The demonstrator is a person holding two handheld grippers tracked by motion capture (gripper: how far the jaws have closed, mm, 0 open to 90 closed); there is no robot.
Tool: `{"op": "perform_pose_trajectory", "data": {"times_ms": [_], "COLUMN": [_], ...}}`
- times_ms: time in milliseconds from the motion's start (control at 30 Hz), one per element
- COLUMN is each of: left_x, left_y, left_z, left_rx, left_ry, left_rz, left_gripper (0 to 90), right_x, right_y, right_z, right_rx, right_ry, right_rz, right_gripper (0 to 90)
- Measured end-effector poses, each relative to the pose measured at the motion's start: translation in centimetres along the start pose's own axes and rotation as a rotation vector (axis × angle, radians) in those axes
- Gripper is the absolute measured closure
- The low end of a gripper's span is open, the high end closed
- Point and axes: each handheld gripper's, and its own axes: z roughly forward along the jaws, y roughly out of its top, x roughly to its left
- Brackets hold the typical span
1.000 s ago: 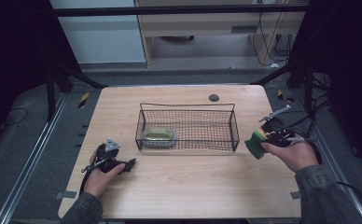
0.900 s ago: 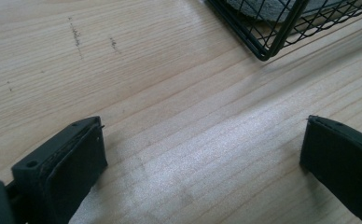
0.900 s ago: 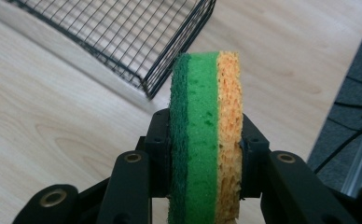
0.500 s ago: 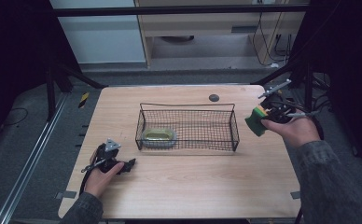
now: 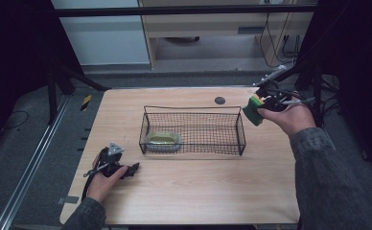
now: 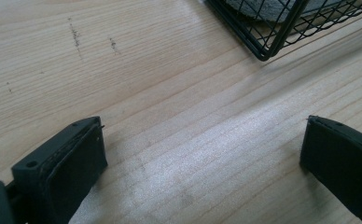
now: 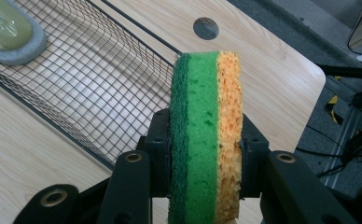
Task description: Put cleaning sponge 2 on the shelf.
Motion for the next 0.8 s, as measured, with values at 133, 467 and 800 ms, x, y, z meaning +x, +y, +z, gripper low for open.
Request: {"op": "perform_pose_trajectory", "data": {"times_ms": [133, 467, 800], "left_x": [0.0, 0.0, 0.0], "left_y": [0.0, 0.0, 0.0], "left_z": [0.0, 0.0, 0.0], "left_rx": [0.000, 0.004, 0.003], "left_ry": [-0.001, -0.003, -0.001], "left_rz": [0.002, 0.004, 0.003], "left_gripper": [0.0, 0.0, 0.0], "right_x": [0.0, 0.3, 1.6], "right_y": [0.7, 2.5, 3.3], "right_z": [0.5, 2.0, 3.6], "right_rx": [0.002, 0.007, 0.006], "right_ry": [-0.001, 0.024, 0.019], "right_rz": [-0.005, -0.023, -0.033], "right_gripper": [64.9, 64.9, 65.0]}}
